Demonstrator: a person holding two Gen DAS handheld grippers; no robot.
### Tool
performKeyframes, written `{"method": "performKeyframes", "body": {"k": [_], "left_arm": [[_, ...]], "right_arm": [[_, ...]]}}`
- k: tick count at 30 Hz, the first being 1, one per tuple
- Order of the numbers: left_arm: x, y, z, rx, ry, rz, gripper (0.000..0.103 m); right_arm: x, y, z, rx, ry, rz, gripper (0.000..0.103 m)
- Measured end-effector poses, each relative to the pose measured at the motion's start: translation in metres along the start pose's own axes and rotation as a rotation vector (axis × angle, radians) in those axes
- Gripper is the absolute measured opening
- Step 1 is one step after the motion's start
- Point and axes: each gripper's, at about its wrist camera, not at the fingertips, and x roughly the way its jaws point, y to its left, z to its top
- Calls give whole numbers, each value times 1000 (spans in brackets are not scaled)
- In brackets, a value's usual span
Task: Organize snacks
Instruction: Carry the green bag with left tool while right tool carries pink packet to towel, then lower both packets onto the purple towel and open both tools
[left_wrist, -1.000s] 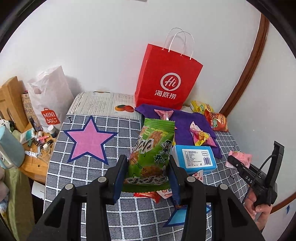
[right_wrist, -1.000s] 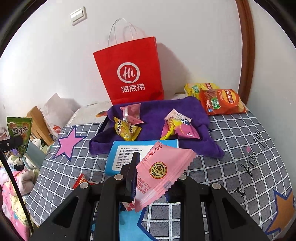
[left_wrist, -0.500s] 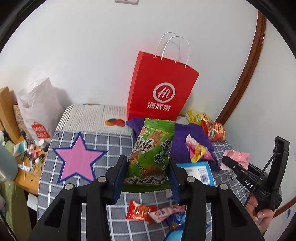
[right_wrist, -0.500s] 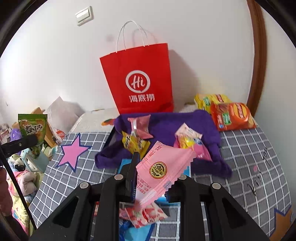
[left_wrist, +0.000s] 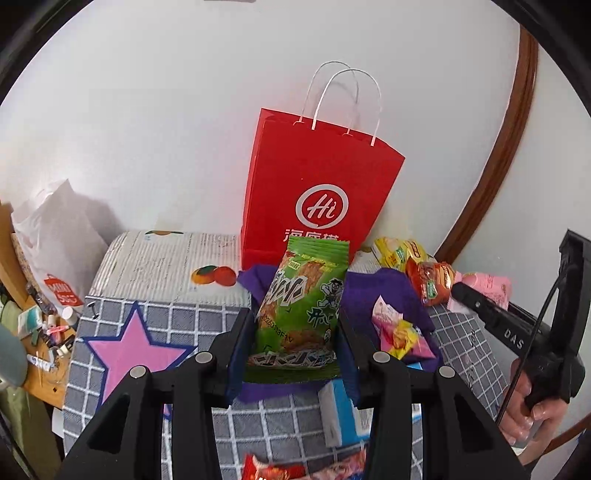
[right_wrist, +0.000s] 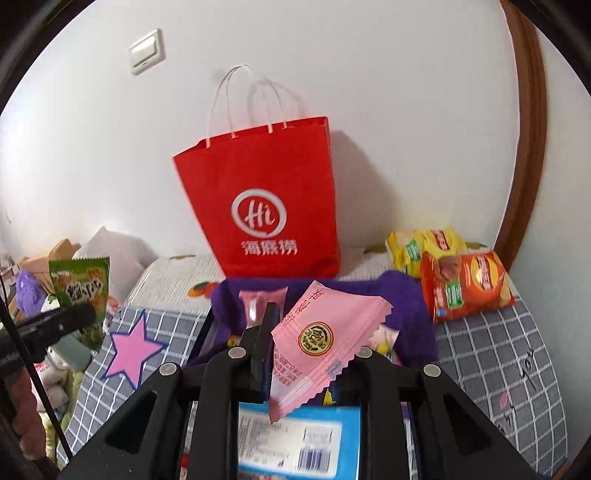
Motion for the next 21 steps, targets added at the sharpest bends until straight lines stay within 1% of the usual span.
{"method": "performKeyframes", "body": {"k": [6, 11, 14, 16, 18, 21], "left_arm": [[31, -5, 14, -9, 23, -15, 40], [58, -18, 24, 1, 46, -28, 40], [77, -27, 31, 2, 57, -51, 40], [90, -35, 34, 1, 65, -76, 40], [101, -42, 35, 5, 69, -92, 40], [116, -49, 29, 14, 78, -106, 40]], "right_arm": [[35, -10, 29, 15, -3, 20, 23], [63, -31, 26, 43, 14, 23, 23], [86, -48, 28, 74, 87, 0, 23], [93, -59, 27, 86, 97, 5, 23], [102, -70, 25, 101, 129, -9, 23], [120, -87, 17, 114, 212, -8, 23]]}}
